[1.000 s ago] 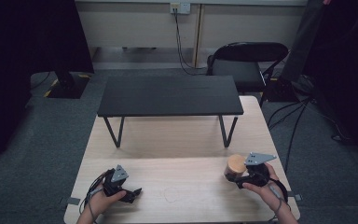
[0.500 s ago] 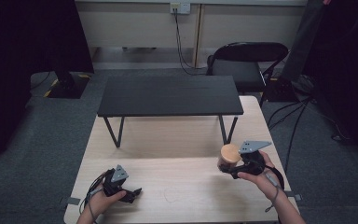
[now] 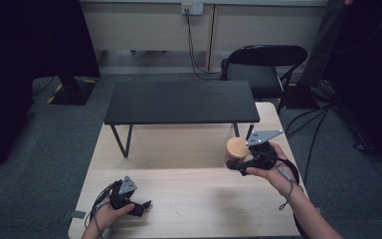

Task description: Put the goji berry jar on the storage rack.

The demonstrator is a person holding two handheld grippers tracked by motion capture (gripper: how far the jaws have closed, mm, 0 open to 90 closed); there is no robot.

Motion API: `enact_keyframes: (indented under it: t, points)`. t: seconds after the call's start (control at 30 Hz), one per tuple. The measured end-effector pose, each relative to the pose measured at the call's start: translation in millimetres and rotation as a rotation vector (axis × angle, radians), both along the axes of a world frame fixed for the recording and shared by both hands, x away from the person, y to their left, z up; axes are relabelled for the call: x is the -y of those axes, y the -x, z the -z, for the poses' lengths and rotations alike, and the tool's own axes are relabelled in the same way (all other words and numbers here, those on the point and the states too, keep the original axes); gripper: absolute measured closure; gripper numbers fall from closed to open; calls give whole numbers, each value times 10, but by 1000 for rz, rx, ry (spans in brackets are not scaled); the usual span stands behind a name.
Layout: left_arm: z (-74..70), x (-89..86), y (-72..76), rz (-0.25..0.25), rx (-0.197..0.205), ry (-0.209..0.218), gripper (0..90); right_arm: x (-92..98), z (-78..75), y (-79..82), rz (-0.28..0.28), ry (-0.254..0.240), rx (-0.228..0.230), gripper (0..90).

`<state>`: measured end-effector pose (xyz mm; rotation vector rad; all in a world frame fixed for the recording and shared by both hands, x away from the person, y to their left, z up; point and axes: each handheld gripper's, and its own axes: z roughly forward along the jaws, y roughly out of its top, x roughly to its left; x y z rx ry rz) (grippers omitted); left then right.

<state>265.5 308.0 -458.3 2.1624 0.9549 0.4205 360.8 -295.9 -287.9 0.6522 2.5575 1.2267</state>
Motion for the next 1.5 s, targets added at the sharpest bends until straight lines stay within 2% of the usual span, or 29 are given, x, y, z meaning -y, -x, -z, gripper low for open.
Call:
enact_keyframes:
  t: [0.17,0.3,0.53,0.63,0.77,0.97,1.17,1.27,1.5]
  points:
    - [0,0,0,0,0,0,0,-90,-143,-83,-13,-1,2,258]
    - [0,0,0,0,0,0,0,-220,-331,-187,-24,13,6,258]
    - [-1,0,0,0,0,0,0,-354,-517,-307,-25,14,12,258]
    - [3,0,2,-2,0,3,0,-442,-603,-359,-12,25,23,258]
    - [-1,0,-1,0,0,0,0,-526,-685,-446,5,15,28,258]
    - [4,1,3,-3,-1,4,0,-732,-825,-638,48,23,39,258]
    - [4,1,3,-3,-1,3,0,-893,-872,-774,74,46,43,258]
    - [-3,0,-2,0,-2,-1,0,-986,-862,-879,99,54,29,258]
    - [-4,0,-3,1,-3,-1,0,-1054,-798,-1026,130,63,4,258]
